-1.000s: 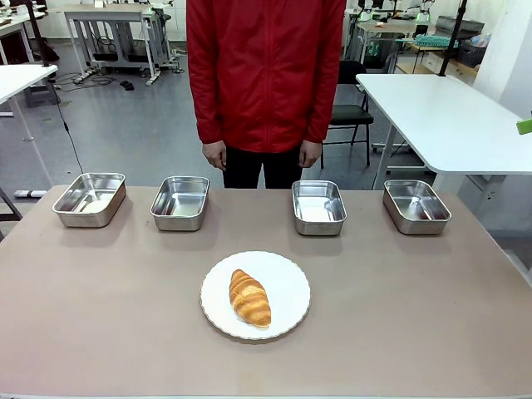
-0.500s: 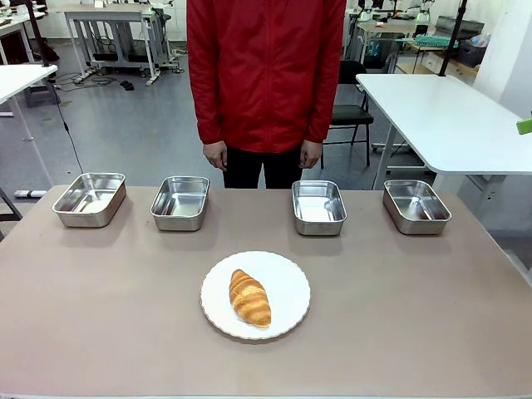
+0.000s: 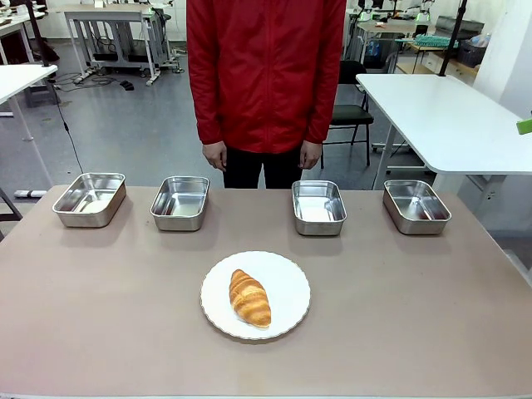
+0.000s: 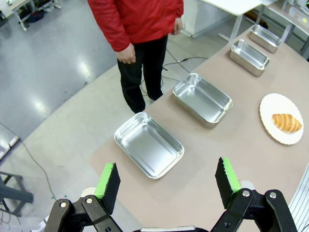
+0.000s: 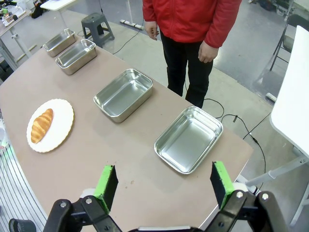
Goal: Place the bread in the container.
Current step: Place the Butter Roll into the Airtight Container indicated by the human.
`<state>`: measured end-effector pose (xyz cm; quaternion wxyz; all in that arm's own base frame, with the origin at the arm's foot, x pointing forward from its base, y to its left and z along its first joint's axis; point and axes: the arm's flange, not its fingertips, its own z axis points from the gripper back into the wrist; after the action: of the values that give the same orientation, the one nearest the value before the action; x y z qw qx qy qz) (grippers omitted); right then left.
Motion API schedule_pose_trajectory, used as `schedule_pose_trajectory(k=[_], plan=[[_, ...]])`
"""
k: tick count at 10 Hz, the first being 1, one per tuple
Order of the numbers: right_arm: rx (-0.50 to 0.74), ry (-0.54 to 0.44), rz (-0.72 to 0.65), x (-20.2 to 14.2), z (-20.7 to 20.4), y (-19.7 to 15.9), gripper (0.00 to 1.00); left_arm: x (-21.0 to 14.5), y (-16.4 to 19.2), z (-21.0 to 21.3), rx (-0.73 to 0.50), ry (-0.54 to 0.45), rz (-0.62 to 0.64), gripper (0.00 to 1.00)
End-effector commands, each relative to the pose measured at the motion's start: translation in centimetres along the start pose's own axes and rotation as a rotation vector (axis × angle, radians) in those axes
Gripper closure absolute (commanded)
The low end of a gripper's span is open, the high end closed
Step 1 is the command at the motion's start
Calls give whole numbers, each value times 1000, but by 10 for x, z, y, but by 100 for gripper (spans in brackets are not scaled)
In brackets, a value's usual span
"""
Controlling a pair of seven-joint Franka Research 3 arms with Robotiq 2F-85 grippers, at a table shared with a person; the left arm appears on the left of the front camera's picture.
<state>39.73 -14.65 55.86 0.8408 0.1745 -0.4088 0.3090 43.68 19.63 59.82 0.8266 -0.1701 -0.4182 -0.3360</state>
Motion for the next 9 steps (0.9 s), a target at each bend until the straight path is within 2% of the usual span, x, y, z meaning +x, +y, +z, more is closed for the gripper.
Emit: schedule_pose_trajectory(k=[1,9], plan=[[5,-15,8,1,1,1,0,0,-1,0,-8,-2,-17,0],[5,-15,8,1,1,1,0,0,-1,0,-8,-2,-17,0]])
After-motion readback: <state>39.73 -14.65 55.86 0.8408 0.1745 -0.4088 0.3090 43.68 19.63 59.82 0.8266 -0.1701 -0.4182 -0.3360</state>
